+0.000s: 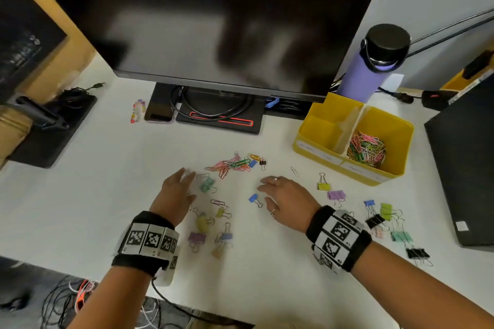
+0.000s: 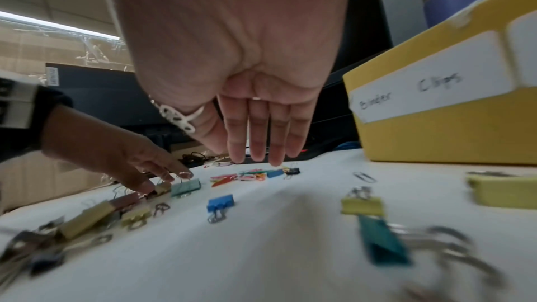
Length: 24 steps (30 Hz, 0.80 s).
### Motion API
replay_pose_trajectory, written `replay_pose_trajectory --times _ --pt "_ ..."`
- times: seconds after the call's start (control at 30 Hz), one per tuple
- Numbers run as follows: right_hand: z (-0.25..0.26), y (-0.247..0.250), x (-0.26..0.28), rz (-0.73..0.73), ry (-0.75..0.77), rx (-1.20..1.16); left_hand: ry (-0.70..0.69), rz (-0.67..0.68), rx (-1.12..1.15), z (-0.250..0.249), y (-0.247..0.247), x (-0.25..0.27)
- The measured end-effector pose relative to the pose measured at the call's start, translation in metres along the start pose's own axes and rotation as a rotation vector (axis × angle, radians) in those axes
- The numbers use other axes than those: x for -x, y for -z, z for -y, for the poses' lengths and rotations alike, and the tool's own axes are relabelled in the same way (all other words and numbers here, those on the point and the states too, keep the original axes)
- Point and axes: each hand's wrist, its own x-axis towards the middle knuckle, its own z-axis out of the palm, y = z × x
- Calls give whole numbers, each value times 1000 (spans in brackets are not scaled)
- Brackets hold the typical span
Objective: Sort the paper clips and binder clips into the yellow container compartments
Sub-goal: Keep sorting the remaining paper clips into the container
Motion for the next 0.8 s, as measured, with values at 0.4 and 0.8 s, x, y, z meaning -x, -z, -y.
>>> replay_pose_trajectory --times 0.4,0.8 --pt "51 -28 -39 231 182 233 -16 35 -235 -33 -11 37" --pt "34 -29 -36 177 9 188 -57 -10 -99 -8 -8 41"
